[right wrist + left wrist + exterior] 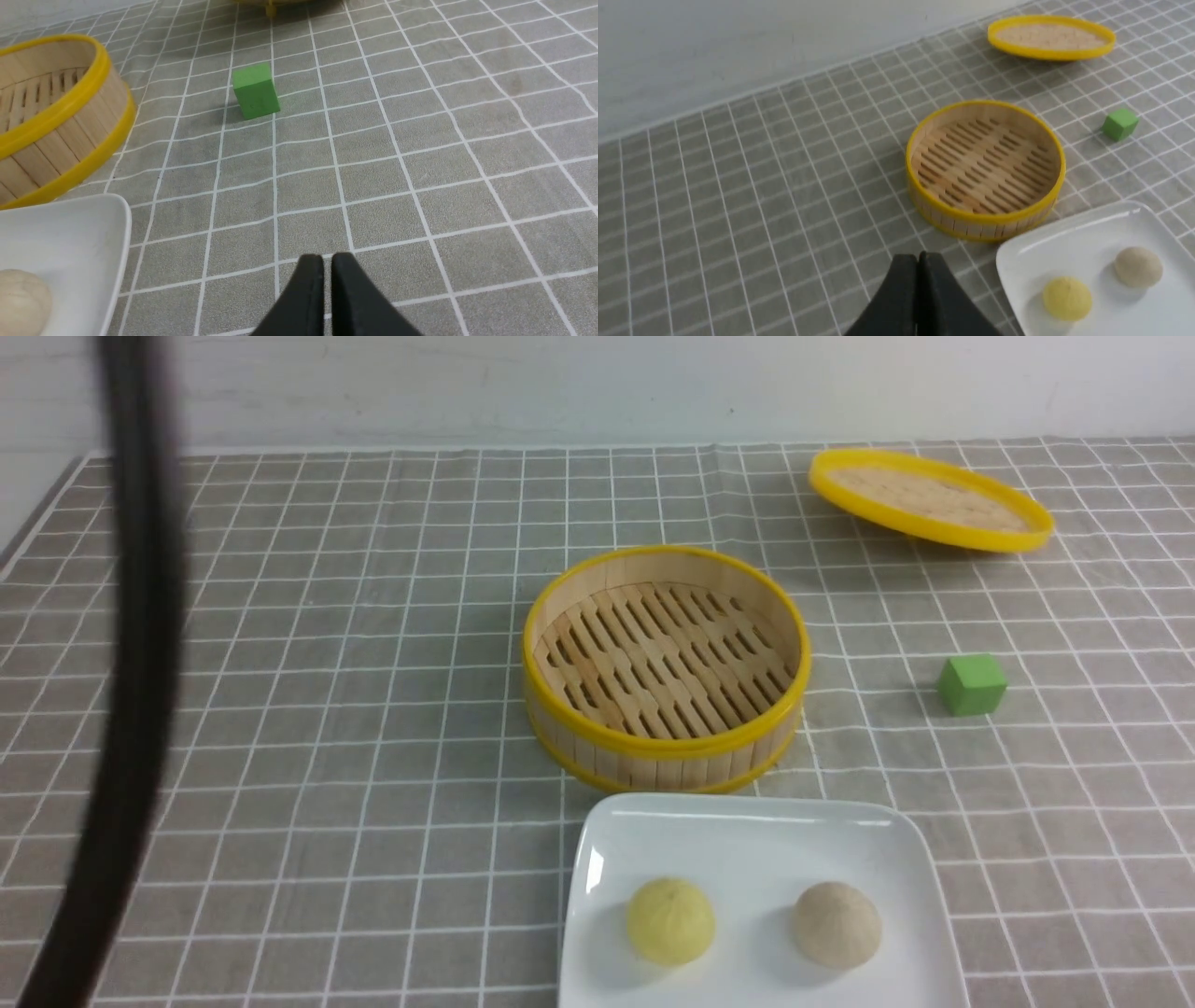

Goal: Put the steamed buns into the plate on the grey tablecloth.

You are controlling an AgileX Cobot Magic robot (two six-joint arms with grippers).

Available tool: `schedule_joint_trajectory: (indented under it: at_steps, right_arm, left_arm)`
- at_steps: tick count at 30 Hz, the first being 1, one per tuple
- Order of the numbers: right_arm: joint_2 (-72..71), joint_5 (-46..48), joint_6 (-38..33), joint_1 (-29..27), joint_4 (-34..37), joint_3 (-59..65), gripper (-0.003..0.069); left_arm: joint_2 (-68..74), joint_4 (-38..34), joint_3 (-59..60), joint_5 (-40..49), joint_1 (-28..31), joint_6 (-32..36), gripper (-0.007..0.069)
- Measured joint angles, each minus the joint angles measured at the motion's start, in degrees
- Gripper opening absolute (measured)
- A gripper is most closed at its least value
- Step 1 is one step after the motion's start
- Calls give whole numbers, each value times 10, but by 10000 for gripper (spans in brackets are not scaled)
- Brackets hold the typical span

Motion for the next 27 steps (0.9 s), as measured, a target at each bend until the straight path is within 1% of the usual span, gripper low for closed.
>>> schedule_joint_trajectory:
  at_steps: [1, 2, 3, 4, 6, 7, 9, 10, 11, 12, 13, 16, 20, 27]
  right_arm:
    - [0, 0, 0, 0, 0, 0, 51]
    - [0, 0, 0, 0, 0, 0, 54]
    - [0, 0, 0, 0, 0, 0, 56]
    - [0, 0, 0, 0, 0, 0, 57]
    - [0, 0, 0, 0, 0, 0, 59]
    - [0, 0, 0, 0, 0, 0, 60]
    - [0, 0, 0, 0, 0, 0, 61]
    - [0, 0, 0, 0, 0, 0, 61]
    - [0, 0, 0, 0, 0, 0, 61]
    - [0, 0, 0, 0, 0, 0, 61]
    - [0, 0, 0, 0, 0, 0, 61]
    - [0, 0, 0, 0, 0, 0, 61]
    - [0, 0, 0, 0, 0, 0, 63]
    - [0, 0, 0, 0, 0, 0, 64]
  left_arm:
    - [-34, 1, 56, 0, 0, -34, 21]
    - [-54, 1, 90, -1, 0, -52, 22]
    - [-88, 1, 153, -13, 0, -79, 22]
    - [-106, 1, 180, -30, 0, -97, 22]
    - [-142, 1, 269, -100, 0, -144, 24]
    - [-165, 1, 324, -153, 0, -174, 27]
    - [-179, 1, 359, -198, 0, -199, 27]
    - [-195, 4, 408, -268, 0, -235, 29]
    - [-201, 9, 433, -309, 0, -255, 30]
    - [-201, 9, 433, -317, 0, -258, 30]
    - [-206, 15, 466, -373, 0, -283, 31]
    - [-205, 18, 500, -445, 0, -308, 34]
    - [-204, 27, 526, -463, 0, -314, 36]
    - [-204, 35, 537, -412, 0, -323, 42]
